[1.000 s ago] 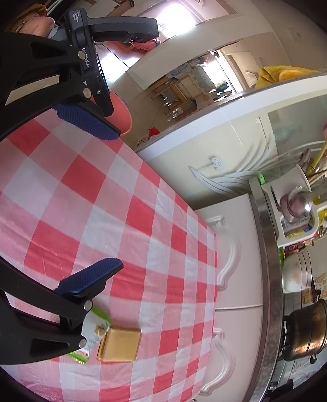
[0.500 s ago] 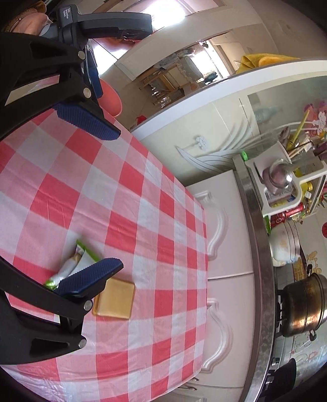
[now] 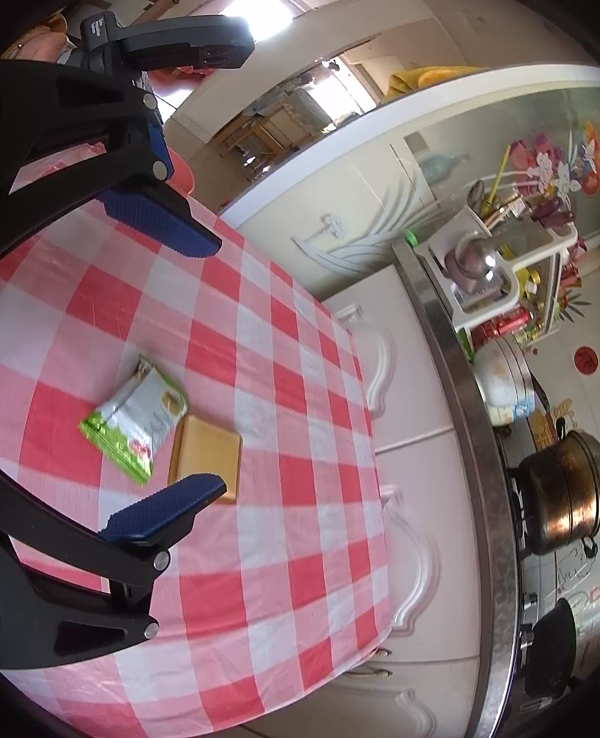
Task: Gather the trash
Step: 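Return both tools to the table toward the yellow cake and green packet, then grasp the green snack packet with the right gripper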
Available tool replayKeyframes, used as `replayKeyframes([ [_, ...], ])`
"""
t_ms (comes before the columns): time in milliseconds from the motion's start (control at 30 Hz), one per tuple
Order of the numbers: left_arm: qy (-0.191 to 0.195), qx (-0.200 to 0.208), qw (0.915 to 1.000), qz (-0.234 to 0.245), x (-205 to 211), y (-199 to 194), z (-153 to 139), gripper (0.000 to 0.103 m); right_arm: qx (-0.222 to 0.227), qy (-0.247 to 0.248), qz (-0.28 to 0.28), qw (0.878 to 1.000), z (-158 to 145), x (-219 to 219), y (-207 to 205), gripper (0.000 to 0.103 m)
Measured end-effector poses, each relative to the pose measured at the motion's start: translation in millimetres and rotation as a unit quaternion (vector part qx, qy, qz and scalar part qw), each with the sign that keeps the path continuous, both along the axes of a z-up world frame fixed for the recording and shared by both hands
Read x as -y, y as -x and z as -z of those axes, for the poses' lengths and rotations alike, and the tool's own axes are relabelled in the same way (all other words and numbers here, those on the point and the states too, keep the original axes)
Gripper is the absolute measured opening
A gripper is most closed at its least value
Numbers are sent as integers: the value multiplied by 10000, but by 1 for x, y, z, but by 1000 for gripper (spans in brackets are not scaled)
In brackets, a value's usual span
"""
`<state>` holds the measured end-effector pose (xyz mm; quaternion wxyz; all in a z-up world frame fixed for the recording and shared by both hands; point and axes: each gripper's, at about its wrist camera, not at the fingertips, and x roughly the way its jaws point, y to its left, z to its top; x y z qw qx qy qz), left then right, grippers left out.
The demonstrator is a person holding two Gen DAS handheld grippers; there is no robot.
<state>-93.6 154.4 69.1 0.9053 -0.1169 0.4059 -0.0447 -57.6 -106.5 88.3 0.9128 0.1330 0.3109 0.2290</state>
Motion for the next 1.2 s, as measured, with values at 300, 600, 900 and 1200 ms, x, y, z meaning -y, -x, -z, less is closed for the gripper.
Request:
replayKeyframes([
  [300,-75,-20,9995,312,39,-8,-2,94,-176,-151,376,9990,6,47,-3,95],
  [600,-106,-37,9981,604,75,-18,3,94,-281,-13,501,9983,14,69,-4,95],
  [900,-151,-198,9991,357,60,-27,18,94,-577,581,-209,9964,40,36,-16,95],
  [1200,295,-79,9991,-292,0,-33,11,94,-612,1389,-745,9856,54,-7,-25,95],
])
